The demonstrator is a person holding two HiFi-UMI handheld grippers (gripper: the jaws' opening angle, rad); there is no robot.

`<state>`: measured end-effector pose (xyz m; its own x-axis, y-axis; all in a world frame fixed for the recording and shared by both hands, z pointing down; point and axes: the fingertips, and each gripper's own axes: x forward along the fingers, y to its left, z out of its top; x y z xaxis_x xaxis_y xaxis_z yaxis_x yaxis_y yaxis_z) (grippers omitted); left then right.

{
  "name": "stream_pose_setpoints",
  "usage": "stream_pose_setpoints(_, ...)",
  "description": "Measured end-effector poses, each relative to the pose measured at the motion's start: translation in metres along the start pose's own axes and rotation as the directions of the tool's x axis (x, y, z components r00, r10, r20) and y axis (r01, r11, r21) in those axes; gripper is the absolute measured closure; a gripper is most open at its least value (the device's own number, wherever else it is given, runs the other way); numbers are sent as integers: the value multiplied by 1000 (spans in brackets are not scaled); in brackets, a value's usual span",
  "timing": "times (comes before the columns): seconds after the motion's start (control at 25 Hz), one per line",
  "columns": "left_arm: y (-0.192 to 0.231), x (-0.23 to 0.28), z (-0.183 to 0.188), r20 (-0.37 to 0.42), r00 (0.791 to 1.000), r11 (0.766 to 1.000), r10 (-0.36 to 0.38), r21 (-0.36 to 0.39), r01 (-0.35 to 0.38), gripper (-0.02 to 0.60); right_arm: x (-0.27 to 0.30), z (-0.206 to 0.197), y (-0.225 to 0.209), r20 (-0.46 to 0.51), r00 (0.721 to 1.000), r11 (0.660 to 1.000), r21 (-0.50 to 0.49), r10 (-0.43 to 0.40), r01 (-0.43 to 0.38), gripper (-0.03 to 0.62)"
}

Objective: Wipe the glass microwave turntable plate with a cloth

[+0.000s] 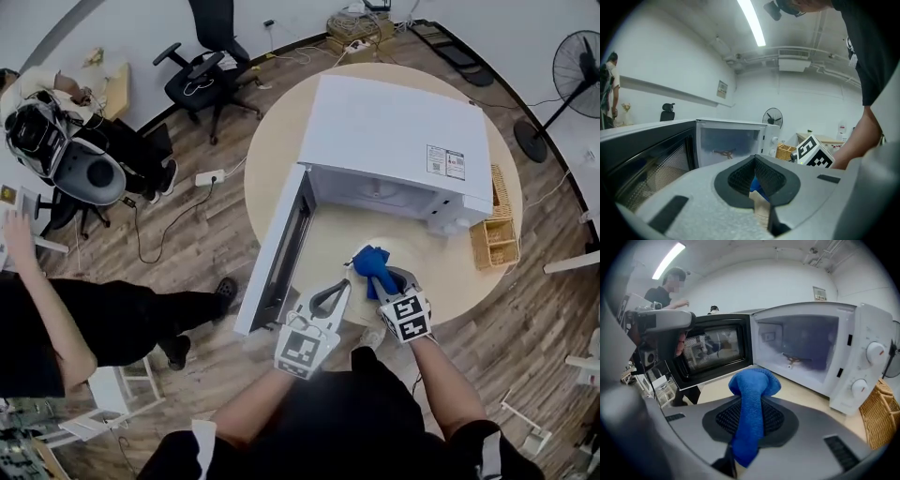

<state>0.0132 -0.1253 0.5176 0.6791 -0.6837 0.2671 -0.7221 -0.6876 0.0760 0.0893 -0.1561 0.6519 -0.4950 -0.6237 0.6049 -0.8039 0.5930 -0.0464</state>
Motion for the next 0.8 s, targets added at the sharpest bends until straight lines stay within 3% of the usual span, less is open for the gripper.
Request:
stream_pose_setpoints(0.44,19,-12,-9,-15,998,996,65,-53,-65,575,51,-18,24,-153,986,990,-118,64,-83,522)
stream_pose_setpoints(0.64,29,-15,-12,-19,996,994,89,-69,-90,575,67,-28,34,-250,966,961,-242,73,-135,522)
stream_pose_setpoints(0.8,32,-16,-15,-23,995,992,94,-79,-96,575,72,-26,36,-274,959,953,-264,76,-151,522)
